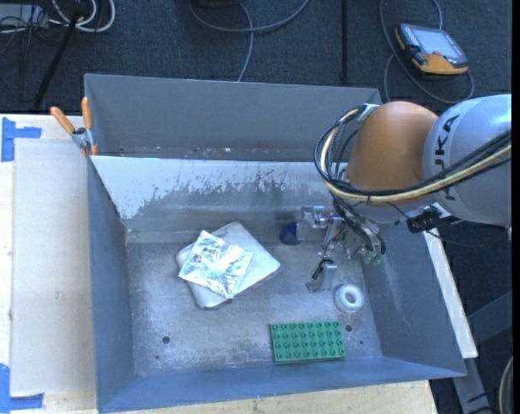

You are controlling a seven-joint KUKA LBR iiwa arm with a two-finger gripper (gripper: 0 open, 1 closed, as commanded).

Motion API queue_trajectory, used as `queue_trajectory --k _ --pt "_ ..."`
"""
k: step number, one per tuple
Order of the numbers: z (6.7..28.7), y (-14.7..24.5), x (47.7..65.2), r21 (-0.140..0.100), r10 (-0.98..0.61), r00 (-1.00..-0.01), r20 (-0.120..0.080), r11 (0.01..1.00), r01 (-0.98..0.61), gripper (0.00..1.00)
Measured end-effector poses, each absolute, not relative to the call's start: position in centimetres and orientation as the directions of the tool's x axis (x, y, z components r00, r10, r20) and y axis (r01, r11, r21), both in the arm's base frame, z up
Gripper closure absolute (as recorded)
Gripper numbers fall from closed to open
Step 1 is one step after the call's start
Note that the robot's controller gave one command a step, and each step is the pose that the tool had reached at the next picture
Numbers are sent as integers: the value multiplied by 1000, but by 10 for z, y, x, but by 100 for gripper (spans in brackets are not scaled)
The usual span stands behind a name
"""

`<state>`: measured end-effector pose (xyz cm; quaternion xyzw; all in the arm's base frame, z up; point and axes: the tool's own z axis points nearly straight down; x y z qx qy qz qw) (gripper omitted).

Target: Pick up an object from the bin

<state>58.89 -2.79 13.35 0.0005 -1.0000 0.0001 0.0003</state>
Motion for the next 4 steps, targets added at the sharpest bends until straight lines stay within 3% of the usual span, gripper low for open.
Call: queue_trajectory --k 1,2,3,4 --pt "83 -126 549 -2 -99 -995 7 995 -99 0" --pt "69 -136 522 2 -509 -861 2 861 -509 0" --pt "70 -136 523 2 -507 -862 0 862 -507 100" --pt "214 -121 540 -6 -503 -864 -7 864 -503 100"
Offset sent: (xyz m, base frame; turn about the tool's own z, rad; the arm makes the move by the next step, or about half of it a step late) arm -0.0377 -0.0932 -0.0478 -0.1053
